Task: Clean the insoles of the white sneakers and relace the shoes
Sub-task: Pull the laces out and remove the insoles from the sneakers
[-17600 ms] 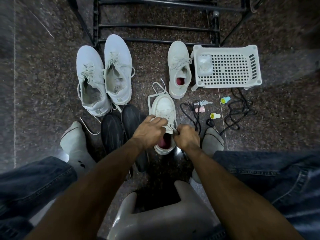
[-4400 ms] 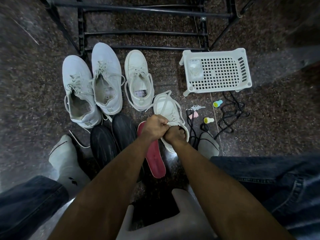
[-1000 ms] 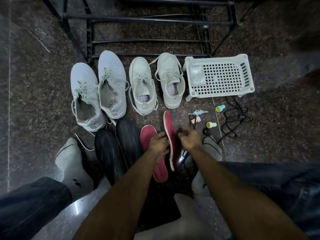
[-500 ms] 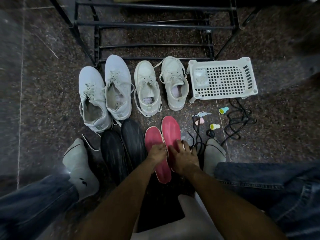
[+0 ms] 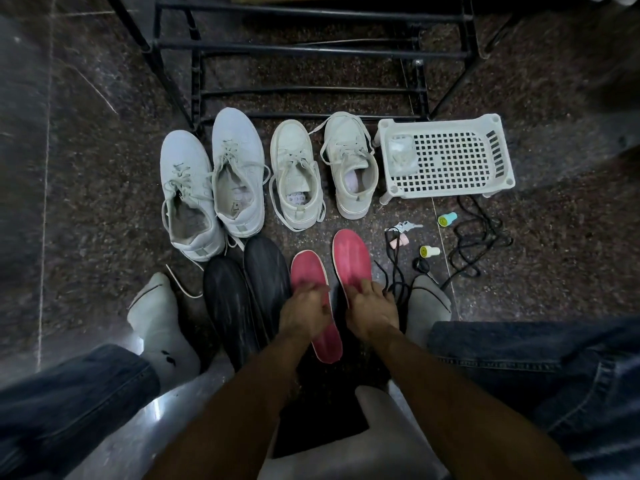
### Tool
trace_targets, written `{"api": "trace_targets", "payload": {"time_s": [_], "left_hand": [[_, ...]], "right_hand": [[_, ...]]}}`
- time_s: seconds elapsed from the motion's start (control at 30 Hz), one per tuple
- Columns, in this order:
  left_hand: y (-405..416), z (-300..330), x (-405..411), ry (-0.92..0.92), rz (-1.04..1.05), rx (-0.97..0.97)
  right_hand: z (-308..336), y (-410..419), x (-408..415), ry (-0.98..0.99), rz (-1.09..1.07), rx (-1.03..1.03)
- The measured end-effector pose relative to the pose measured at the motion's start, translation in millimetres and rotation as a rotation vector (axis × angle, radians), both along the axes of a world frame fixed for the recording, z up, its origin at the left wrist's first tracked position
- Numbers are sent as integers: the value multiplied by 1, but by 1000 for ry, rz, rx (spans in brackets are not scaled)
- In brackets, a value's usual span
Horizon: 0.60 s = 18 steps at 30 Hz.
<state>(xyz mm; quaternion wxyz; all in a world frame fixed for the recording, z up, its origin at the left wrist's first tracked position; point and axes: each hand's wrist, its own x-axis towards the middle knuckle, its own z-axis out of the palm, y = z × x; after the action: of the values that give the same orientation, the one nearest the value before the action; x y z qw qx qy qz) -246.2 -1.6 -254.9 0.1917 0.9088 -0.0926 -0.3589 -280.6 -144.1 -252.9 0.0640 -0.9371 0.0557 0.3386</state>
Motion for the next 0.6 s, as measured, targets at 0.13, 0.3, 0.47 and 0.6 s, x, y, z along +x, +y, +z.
{"api": "trace_targets", "payload": {"time_s": [0.13, 0.3, 0.47, 0.6], "left_hand": [[9, -5, -21, -83, -329, 153], [20, -18, -34, -66, -485, 276], [29, -19, -21, -79, -565, 300], [33, -19, 1, -106, -616, 307]], "right_hand": [[-3, 6, -8, 21, -16, 41], [-8, 4, -13, 31, 37, 36], [-11, 5, -6, 34, 31, 41], [-12, 3, 7, 36, 12, 62]]}}
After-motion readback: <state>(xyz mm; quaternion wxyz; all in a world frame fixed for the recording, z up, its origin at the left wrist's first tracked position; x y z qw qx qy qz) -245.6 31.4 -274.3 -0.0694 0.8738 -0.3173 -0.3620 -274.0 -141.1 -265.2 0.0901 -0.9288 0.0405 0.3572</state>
